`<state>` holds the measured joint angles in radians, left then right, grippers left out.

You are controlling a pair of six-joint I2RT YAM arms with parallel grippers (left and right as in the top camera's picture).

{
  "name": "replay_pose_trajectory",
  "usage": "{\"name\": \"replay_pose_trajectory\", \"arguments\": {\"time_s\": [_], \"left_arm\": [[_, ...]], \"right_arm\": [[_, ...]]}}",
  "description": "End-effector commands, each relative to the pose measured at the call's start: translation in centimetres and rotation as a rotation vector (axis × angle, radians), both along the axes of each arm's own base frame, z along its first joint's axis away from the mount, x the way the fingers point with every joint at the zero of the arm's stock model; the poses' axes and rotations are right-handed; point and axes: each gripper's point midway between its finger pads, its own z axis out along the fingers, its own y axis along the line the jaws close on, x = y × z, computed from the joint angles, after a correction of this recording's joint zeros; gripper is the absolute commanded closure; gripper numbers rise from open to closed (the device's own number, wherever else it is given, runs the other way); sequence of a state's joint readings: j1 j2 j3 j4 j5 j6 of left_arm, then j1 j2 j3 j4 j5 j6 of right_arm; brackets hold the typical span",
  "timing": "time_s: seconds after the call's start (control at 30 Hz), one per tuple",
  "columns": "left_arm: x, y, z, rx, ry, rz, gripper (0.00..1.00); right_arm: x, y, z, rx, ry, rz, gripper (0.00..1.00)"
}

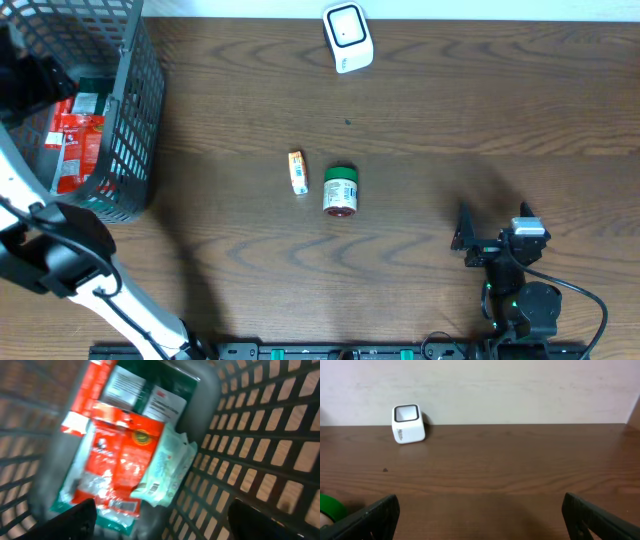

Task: Scan the item barcode
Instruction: 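Reach the left gripper into the basket and grasp the mint-green wipes pack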

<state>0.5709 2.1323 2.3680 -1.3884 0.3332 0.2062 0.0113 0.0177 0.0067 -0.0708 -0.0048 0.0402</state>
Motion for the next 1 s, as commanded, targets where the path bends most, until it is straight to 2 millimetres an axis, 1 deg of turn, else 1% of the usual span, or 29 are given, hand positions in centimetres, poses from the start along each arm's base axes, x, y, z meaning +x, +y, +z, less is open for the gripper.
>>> {"name": "replay_pose_trajectory", "arguments": {"time_s": [0.0,0.23,0.47,0.5,0.57,0.6,0.77,0.97], "left_arm": [[0.9,-0.8,-1.9,-0.068,0.004,-0.072,0.12],[1.4,-0.4,-6.7,-0.123,0.092,-0.086,0.14],[1.5,-0.6,-11.0,-0.182,0.175,-0.087,0.21],[1.5,-0.7,-12.0,-0.196,0.194,-0.087,0.22],[1.4,-0.9,-12.8,-0.207,0.212,-0.089,0.22],[1.3,-1.3,-13.5,-0.219,0.230,-0.094,0.25],[1.7,-2.4,-14.7,-0.222,0.242,-0.118,0.26],[1.6,-2.3,-16.2,-0.165,0.284,-0.126,0.27]], "right_arm": [[0.0,-0.1,-0.1,-0.004,0.001,-0.003,0.01],[0.0,-0.1,-0.1,-0.004,0.001,-0.003,0.01],[0.0,-0.1,-0.1,-0.004,0.001,-0.003,0.01],[0.0,-0.1,-0.1,-0.004,0.001,-0.003,0.01],[0.0,-0.1,-0.1,-0.004,0.001,-0.003,0.01],[0.0,-0.1,-0.1,-0.004,0.001,-0.003,0.01],[0.0,-0.1,-0.1,-0.004,0.001,-0.003,0.01],[0.0,-0.1,-0.1,-0.004,0.001,-0.003,0.01]]}}
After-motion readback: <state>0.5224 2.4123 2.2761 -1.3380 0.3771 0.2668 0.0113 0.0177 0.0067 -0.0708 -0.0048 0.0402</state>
